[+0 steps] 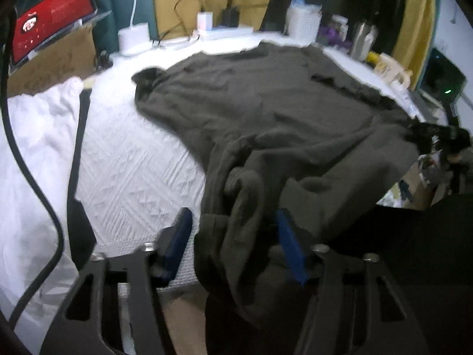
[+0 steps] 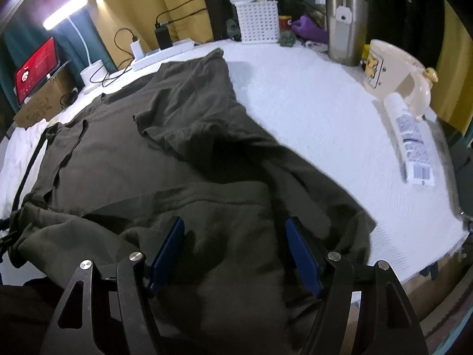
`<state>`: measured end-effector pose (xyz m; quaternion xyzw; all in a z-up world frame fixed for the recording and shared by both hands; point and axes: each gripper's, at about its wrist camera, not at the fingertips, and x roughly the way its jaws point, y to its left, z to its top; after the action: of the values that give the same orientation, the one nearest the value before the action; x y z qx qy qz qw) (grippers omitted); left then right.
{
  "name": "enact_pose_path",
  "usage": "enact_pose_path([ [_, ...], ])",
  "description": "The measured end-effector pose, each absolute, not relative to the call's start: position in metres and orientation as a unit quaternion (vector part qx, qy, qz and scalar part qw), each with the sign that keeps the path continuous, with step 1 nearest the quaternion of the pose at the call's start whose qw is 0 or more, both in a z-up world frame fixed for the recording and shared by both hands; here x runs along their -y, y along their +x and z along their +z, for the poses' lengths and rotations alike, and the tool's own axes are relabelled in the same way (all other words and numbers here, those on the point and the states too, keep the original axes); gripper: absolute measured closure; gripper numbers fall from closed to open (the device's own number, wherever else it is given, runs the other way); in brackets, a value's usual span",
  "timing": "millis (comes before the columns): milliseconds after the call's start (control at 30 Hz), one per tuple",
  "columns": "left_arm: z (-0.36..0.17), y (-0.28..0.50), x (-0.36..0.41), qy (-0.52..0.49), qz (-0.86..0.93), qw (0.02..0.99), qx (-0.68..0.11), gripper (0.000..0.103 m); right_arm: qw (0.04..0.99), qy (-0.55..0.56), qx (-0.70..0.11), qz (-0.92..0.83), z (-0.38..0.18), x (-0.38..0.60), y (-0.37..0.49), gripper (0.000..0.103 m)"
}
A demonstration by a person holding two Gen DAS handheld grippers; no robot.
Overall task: Fold small clothes
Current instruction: 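Grasp the shirt hem with the left gripper while the right gripper grasps the hem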
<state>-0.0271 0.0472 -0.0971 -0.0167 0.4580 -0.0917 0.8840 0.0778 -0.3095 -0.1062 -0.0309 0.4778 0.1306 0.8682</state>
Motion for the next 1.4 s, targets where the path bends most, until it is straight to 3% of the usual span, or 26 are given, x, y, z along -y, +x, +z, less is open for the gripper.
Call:
enact_pose_path([
  [100,-0.096,-0.027,-0.042,0.001,-0.092,0.888,-0.451,0.093,0.871,-0.044,-0.471,0.134,-0.109,0.302,0.076,0.033],
  [133,-0.097,-0.026,-0.041,0.004,-0.093,0.887,-0.452,0.094,0.872,-0.052,-0.468,0.134,-0.11,0.299,0.075,0.05],
  [167,-0.096,-0.026,-0.04,0.007,-0.093,0.888,-0.45,0.095,0.875,-0.064,-0.462,0.131,-0.109,0.296,0.073,0.056],
  [233,-0.091,-0.028,-0.038,0.007,-0.094,0.893,-0.44,0.096,0.873,-0.062,-0.462,0.142,-0.108,0.296,0.072,0.08],
  [333,-0.074,-0.032,-0.038,0.008,-0.101,0.906,-0.41,0.096,0.877,-0.083,-0.451,0.145,-0.102,0.29,0.066,0.086],
  [700,-0.014,-0.046,-0.041,0.01,-0.083,0.952,-0.294,0.099,0.917,-0.082,-0.369,0.129,-0.036,0.304,0.052,0.089],
  [1400,0.012,-0.018,-0.076,-0.01,-0.008,0.975,-0.22,0.1,0.946,-0.067,-0.285,0.137,0.022,0.301,0.07,0.09],
])
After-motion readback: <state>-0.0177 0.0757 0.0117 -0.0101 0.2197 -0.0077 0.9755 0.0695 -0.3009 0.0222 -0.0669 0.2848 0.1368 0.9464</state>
